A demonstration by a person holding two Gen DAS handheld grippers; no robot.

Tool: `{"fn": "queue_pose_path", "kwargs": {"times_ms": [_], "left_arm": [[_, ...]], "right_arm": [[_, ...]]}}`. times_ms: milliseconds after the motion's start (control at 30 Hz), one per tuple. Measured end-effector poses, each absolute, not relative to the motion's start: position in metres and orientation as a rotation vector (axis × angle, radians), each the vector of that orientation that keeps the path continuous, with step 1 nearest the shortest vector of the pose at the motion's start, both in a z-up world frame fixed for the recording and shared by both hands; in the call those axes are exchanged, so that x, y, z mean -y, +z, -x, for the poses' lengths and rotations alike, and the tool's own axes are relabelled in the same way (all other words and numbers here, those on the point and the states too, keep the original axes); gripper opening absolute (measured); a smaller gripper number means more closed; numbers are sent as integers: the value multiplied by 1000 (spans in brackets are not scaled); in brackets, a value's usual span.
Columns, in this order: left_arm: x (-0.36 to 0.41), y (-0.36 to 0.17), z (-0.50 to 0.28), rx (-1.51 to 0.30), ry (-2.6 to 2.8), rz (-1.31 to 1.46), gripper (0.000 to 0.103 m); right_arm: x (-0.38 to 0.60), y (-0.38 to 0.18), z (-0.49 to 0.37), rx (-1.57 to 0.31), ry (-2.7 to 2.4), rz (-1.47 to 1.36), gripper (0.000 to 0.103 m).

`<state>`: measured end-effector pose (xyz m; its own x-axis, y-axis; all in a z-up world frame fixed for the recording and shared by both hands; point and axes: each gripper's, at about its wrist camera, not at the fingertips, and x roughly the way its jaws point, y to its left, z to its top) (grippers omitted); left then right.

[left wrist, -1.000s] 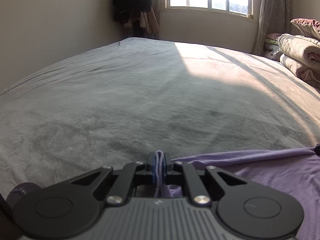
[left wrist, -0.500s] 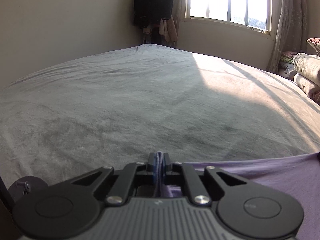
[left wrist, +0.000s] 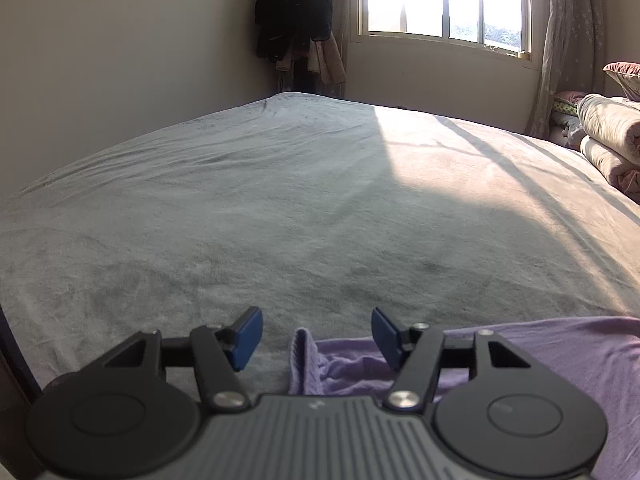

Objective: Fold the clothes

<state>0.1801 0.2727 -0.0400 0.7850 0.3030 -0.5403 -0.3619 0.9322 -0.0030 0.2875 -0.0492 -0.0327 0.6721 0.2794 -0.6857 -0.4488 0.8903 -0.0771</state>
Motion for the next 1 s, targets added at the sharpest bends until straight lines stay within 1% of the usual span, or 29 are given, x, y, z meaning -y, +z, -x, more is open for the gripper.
{"fn": "queue_pose_path", "kwargs": {"times_ms": [167,367,500,700,767,1000], "left_arm": [[-247,-20,-176,-588,232,123,65],[-188,-6,-179,-629,57,60,65],[-129,5,-197,-650,-78,-5,65],[-22,15,-242,-656,-282,-129,65],[18,11,-260,-665,-344,-171,65],[141,-12,-317,-693,-594,-235,65]], "right_arm": [[135,-25,-270,-740,254,140,44],[242,-27,-241,-734,27,-106,44],[294,-38,-219,-685,-107,-318,44],[329,-65,-200,-608,-213,-550,44],[333,-72,-197,-575,-220,-598,38],[340,-92,-186,-442,-223,-709,27]]}}
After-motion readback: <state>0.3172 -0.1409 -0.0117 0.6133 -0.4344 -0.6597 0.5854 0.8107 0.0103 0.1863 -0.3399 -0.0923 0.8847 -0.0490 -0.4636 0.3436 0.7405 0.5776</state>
